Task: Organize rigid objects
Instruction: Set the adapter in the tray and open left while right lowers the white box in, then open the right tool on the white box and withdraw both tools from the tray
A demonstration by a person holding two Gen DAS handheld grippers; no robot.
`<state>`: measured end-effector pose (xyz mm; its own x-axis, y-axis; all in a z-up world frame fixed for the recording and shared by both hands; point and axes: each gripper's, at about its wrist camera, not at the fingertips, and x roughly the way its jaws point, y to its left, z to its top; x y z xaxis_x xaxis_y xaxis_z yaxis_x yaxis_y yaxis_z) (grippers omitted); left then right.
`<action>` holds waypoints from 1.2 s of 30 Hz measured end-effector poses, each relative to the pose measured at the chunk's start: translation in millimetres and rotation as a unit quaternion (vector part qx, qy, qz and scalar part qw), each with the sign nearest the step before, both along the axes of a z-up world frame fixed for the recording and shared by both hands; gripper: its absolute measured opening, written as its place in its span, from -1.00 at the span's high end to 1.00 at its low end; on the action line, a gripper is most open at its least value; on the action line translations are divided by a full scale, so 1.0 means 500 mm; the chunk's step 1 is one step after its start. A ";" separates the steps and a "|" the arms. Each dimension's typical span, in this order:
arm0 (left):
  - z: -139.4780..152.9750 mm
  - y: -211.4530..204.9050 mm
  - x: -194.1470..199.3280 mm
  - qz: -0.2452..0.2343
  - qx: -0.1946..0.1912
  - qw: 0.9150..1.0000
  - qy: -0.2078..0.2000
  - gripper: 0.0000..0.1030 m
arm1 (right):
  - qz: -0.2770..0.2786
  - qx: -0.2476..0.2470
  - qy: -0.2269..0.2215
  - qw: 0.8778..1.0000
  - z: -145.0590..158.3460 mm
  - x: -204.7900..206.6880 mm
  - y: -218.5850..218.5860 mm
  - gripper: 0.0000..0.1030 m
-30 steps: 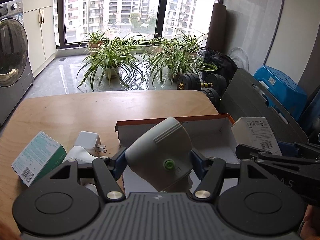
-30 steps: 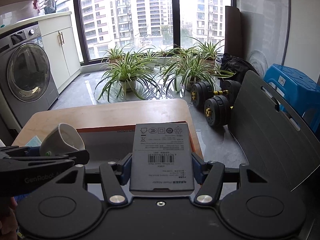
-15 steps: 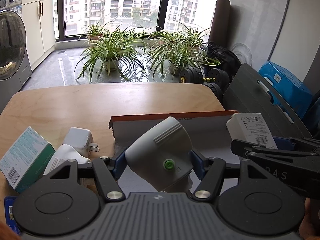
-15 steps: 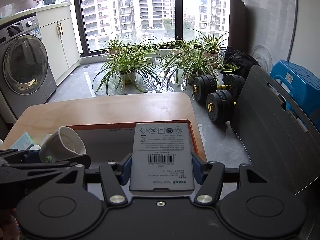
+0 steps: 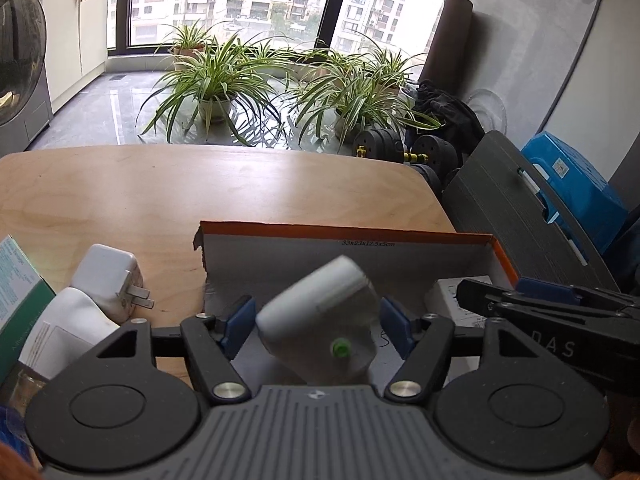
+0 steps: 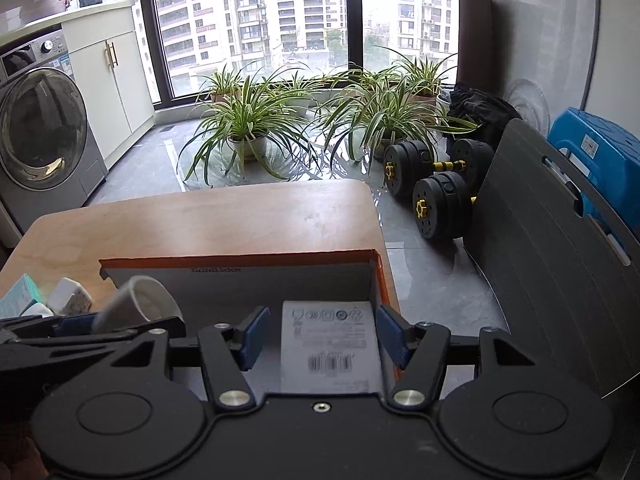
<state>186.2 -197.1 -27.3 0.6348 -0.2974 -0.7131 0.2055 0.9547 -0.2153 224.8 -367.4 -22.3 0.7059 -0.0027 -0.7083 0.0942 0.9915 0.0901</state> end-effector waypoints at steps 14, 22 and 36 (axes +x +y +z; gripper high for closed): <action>0.085 0.026 -0.107 0.011 0.020 0.999 -0.024 -0.86 | -0.020 -0.018 -0.040 0.999 0.081 -0.153 0.016 -0.66; 0.110 0.078 -0.165 0.031 0.044 0.998 -0.018 -0.92 | -0.017 -0.019 -0.039 0.999 0.104 -0.219 0.073 -0.72; 0.119 0.143 -0.223 0.039 0.055 0.997 -0.027 -0.92 | 0.005 -0.021 -0.037 0.999 0.114 -0.279 0.161 -0.75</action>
<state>74.5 -125.7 32.4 0.6905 -0.1684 -0.7035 0.1388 0.9853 -0.0996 85.3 -287.0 35.0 0.7562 -0.0238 -0.6539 0.0784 0.9954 0.0544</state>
